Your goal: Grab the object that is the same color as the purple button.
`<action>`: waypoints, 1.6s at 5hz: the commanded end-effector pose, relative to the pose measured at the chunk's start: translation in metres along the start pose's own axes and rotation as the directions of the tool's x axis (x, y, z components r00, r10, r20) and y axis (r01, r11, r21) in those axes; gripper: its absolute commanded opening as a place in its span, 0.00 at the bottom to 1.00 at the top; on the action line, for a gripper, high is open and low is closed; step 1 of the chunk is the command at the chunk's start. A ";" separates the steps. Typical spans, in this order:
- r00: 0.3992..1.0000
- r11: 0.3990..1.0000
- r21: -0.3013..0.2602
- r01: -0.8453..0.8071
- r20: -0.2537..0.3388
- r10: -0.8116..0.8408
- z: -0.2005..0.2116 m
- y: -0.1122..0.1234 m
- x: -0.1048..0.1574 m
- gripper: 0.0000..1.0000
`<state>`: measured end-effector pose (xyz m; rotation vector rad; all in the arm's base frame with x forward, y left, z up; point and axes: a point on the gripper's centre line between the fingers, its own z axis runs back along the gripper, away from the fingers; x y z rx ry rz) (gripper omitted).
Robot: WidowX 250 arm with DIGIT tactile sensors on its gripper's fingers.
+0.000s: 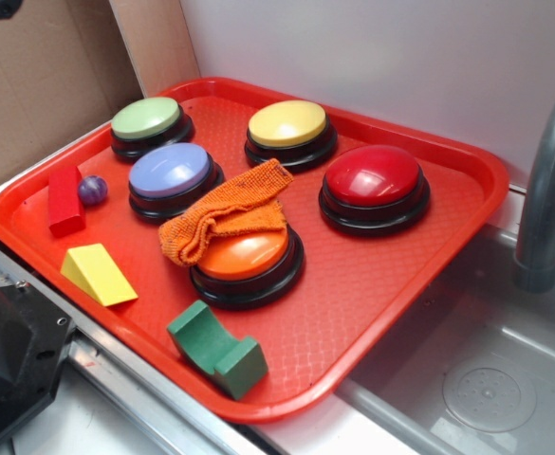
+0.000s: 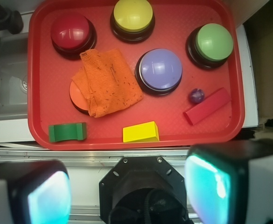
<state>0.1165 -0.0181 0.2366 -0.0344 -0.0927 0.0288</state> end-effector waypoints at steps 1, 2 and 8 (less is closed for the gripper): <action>1.000 1.000 0.000 0.000 0.000 0.000 0.000 0.000 0.000 1.00; 0.999 0.999 -0.016 0.030 0.034 -0.030 -0.011 0.008 0.005 1.00; 0.982 0.988 0.104 0.118 0.138 -0.132 -0.124 0.100 0.049 1.00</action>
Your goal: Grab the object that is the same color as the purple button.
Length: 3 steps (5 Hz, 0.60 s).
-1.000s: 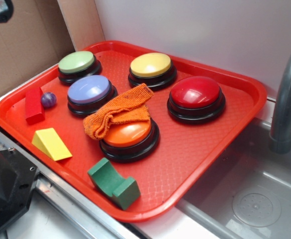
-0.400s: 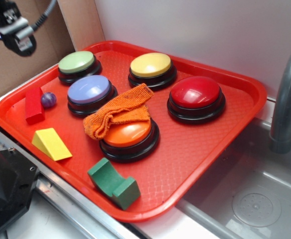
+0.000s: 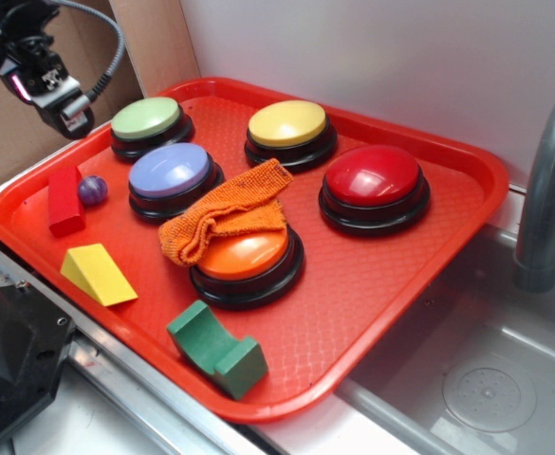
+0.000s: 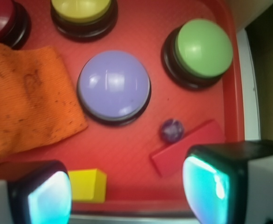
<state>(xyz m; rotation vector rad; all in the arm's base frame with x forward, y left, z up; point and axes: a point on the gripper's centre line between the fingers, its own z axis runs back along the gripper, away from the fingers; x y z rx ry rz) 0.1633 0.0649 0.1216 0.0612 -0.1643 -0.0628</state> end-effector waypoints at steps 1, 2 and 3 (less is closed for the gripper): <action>0.992 0.995 0.004 0.095 0.086 -0.095 -0.032 0.026 0.011 1.00; 0.979 0.983 -0.025 0.183 0.092 -0.180 -0.050 0.034 0.014 1.00; 0.973 0.975 -0.053 0.214 0.096 -0.208 -0.065 0.038 0.015 1.00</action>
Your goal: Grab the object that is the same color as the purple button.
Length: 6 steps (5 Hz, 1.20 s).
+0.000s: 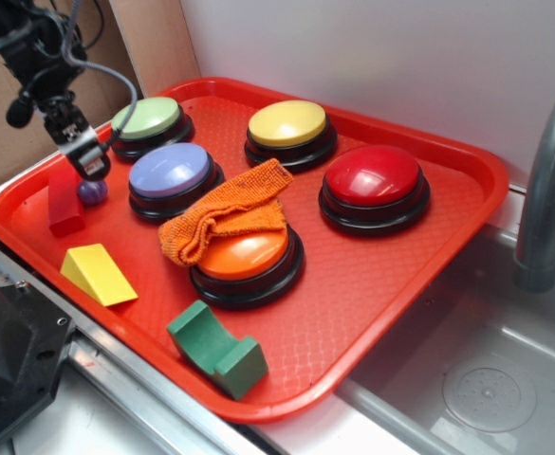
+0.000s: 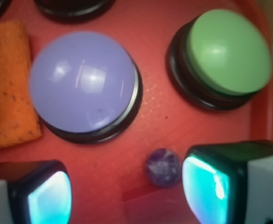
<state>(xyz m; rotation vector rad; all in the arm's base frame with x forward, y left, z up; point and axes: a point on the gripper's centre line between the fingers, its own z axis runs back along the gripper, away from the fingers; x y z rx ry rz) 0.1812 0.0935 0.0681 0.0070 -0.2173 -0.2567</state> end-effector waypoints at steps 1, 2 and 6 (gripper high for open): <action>0.998 0.998 0.029 0.062 -0.012 -0.062 -0.022 0.020 0.002 1.00; 0.997 0.997 0.024 0.074 -0.003 -0.074 -0.029 0.026 -0.002 1.00; 0.996 0.997 0.012 0.076 -0.040 -0.075 -0.046 0.034 -0.008 0.00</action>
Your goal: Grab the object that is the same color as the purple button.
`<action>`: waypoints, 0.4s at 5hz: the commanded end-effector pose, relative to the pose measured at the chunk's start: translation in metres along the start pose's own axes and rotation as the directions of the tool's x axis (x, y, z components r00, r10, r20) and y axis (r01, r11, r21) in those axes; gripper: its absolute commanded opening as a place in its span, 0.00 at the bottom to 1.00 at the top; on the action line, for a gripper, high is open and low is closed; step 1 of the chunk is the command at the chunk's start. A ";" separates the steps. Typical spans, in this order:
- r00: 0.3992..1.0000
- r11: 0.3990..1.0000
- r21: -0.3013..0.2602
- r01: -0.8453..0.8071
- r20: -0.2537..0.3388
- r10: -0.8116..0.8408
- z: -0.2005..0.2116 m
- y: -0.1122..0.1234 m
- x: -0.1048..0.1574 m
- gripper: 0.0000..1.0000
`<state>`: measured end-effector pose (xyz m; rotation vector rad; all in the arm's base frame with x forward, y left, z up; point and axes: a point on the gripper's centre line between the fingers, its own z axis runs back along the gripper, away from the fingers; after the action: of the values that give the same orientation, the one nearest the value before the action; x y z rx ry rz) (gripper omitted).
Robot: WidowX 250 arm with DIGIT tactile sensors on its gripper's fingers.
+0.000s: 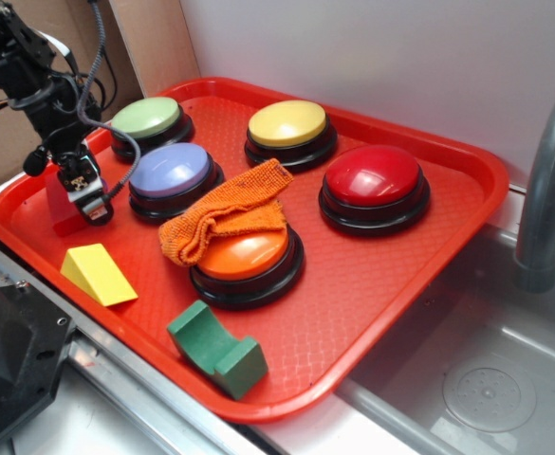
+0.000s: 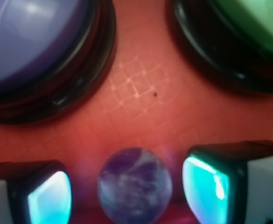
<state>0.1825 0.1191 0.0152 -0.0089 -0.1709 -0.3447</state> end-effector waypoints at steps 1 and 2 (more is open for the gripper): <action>1.000 0.999 0.044 -0.006 0.002 0.006 0.006 0.010 0.010 0.00; 0.999 0.998 0.051 -0.038 0.012 0.038 0.012 0.009 0.013 0.00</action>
<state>0.1826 0.1161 0.0156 -0.0199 -0.1398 -0.2878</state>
